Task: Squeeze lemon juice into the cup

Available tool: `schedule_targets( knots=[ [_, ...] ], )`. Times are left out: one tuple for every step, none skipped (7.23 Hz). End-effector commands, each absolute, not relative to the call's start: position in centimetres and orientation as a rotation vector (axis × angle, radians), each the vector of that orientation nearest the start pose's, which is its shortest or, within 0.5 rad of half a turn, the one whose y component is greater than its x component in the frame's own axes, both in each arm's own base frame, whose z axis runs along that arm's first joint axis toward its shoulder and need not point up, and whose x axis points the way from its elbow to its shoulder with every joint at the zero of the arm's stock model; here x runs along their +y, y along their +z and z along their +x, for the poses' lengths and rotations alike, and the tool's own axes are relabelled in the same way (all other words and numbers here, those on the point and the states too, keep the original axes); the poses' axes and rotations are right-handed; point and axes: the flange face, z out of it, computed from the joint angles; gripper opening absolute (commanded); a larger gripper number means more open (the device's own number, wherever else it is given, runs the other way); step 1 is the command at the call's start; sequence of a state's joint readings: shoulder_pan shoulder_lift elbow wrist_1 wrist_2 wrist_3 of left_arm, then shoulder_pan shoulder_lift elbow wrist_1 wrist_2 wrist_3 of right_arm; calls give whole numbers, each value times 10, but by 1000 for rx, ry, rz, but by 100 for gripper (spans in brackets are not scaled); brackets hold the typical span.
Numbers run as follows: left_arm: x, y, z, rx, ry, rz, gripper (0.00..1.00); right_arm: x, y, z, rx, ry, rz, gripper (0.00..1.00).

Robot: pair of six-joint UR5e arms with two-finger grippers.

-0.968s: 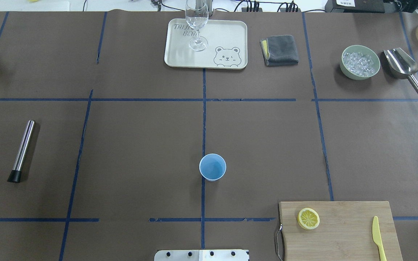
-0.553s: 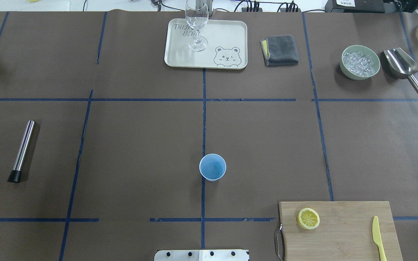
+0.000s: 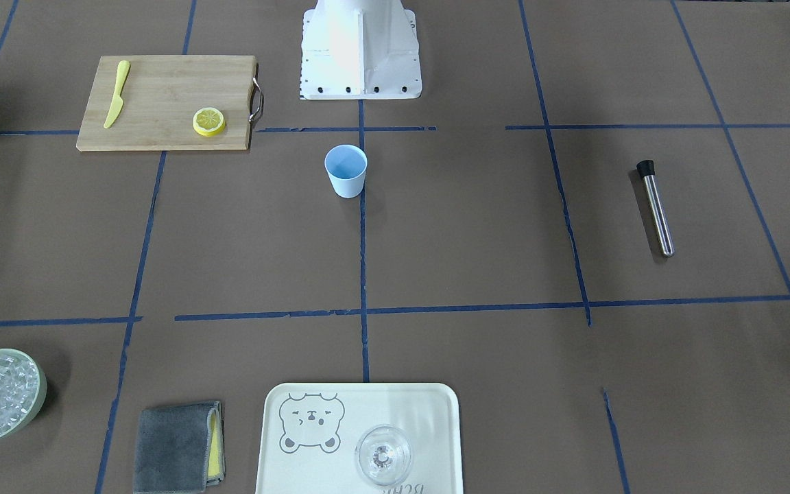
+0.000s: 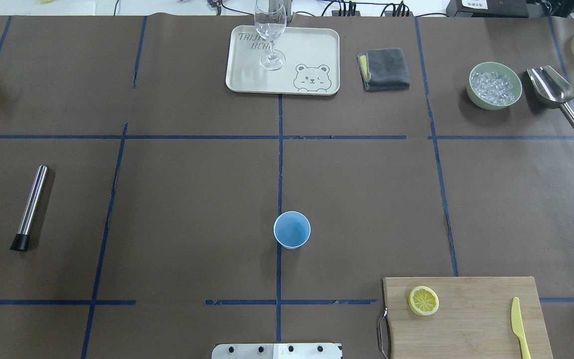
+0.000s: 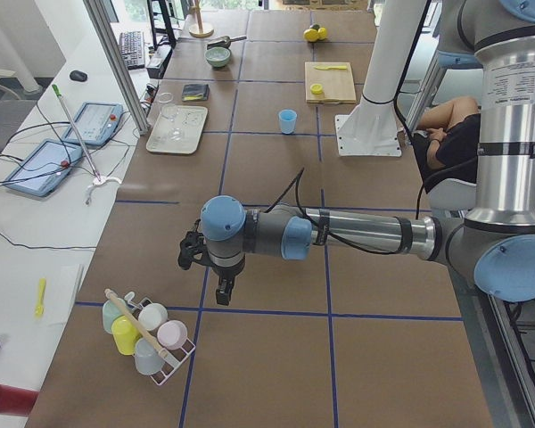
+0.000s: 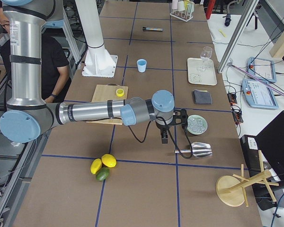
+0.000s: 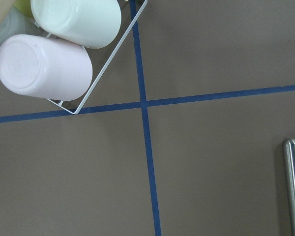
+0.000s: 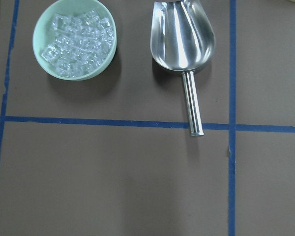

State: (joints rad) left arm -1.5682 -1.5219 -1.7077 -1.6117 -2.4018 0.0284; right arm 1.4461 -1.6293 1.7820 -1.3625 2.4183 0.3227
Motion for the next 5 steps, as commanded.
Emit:
schedule_targets(
  knots=[
    [-475, 596, -60, 828, 86, 151, 100, -471, 486, -96, -879, 83, 134, 100],
    [-474, 592, -60, 828, 89, 159, 100, -454, 455, -142, -850, 108, 142, 100],
    [-474, 589, -60, 829, 93, 165, 100, -433, 431, -183, -880, 136, 89, 100],
    [-474, 589, -60, 828, 91, 165, 100, -405, 406, -218, -897, 132, 69, 100],
    [-473, 589, -60, 828, 90, 165, 100, -369, 391, -262, -886, 143, 42, 100]
  ],
)
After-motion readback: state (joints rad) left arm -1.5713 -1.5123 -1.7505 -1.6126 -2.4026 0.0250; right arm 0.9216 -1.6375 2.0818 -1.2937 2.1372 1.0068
